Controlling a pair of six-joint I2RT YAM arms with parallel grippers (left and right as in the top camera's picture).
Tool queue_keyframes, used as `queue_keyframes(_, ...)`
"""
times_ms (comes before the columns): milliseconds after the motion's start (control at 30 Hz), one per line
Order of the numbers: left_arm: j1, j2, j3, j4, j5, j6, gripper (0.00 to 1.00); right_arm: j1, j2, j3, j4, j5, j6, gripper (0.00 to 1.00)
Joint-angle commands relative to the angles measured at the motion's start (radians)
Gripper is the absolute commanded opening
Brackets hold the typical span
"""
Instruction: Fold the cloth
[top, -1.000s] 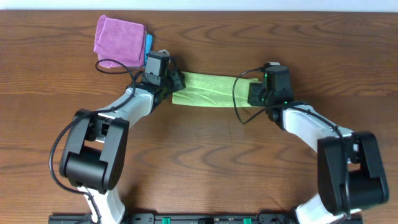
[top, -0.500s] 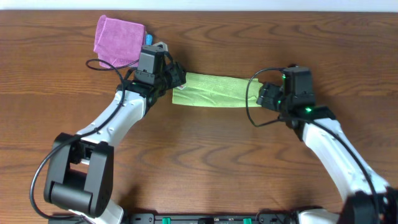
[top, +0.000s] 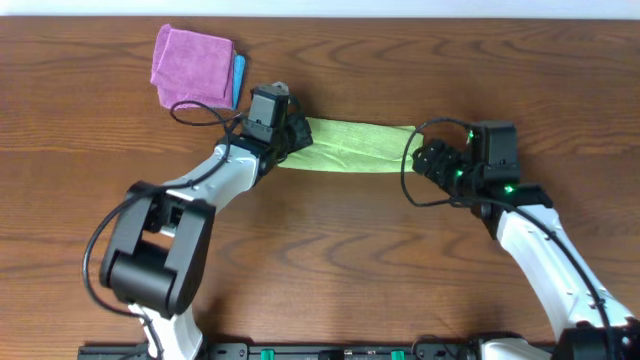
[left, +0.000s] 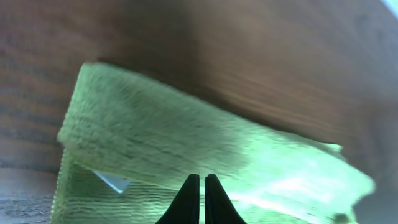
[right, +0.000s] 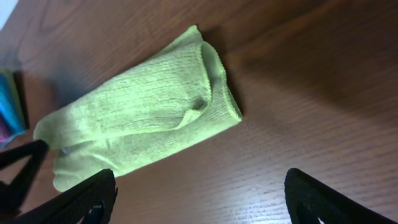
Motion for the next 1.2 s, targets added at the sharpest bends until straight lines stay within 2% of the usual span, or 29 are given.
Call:
queue_keyframes(0, 0.003, 0.026, 0.001, 0.007, -0.011, -0.015, 0.06, -0.031, 0.011, -0.069, 0.058, -0.053, 0.051, 0.86)
queue_keyframes(267, 0.002, 0.055, 0.001, 0.001, -0.069, -0.014, 0.06, -0.040, 0.061, -0.199, 0.258, -0.143, 0.134, 0.86)
queue_keyframes(633, 0.000, 0.056, 0.001, -0.002, -0.185, -0.015, 0.06, -0.039, 0.203, -0.203, 0.431, -0.185, 0.172, 0.85)
queue_keyframes(1167, -0.004, 0.116, 0.001, 0.008, -0.182, -0.041, 0.06, -0.032, 0.238, -0.203, 0.491, -0.151, 0.186, 0.84)
